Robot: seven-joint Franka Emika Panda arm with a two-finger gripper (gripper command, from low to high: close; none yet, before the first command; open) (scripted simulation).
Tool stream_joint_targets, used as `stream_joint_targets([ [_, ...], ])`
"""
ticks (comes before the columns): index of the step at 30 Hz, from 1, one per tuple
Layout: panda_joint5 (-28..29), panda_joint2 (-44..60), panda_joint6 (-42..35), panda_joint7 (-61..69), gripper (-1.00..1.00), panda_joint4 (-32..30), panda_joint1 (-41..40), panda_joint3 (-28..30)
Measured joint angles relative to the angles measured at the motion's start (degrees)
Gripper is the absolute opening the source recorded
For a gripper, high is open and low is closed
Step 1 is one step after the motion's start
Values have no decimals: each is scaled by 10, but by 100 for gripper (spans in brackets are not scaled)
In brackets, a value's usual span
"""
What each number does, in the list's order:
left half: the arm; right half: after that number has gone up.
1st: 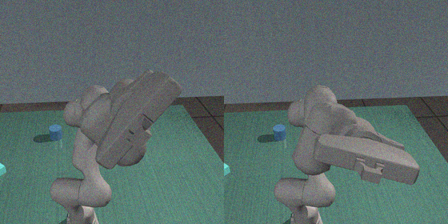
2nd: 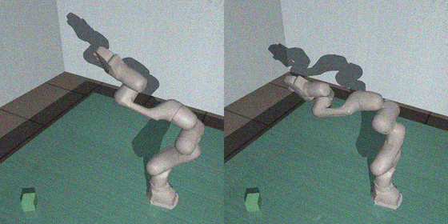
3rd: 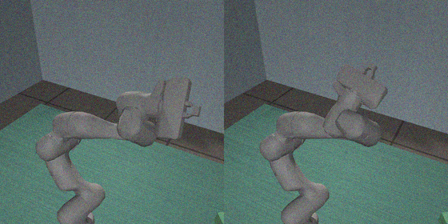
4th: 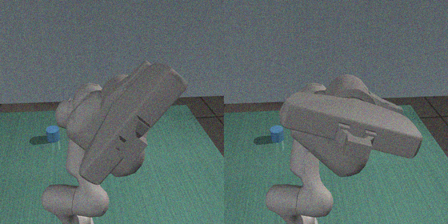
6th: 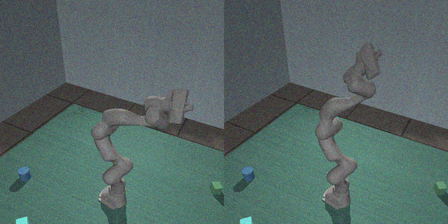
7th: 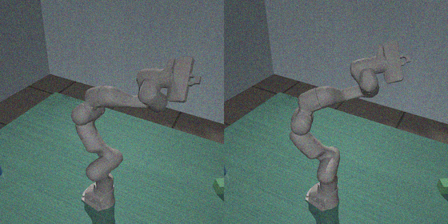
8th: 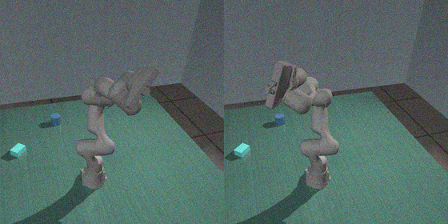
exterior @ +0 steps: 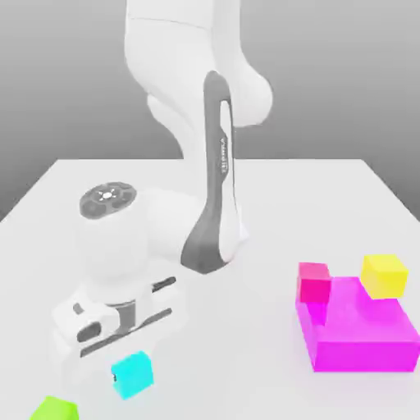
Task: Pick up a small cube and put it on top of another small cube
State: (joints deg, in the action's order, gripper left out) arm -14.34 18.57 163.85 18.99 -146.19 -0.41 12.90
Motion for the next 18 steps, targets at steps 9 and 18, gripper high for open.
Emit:
stream_joint_targets([
  [9,46,-54,-106,-168,-100,48,32,65],
  [18,18,-10,-187,-384,-100,164,38,109],
])
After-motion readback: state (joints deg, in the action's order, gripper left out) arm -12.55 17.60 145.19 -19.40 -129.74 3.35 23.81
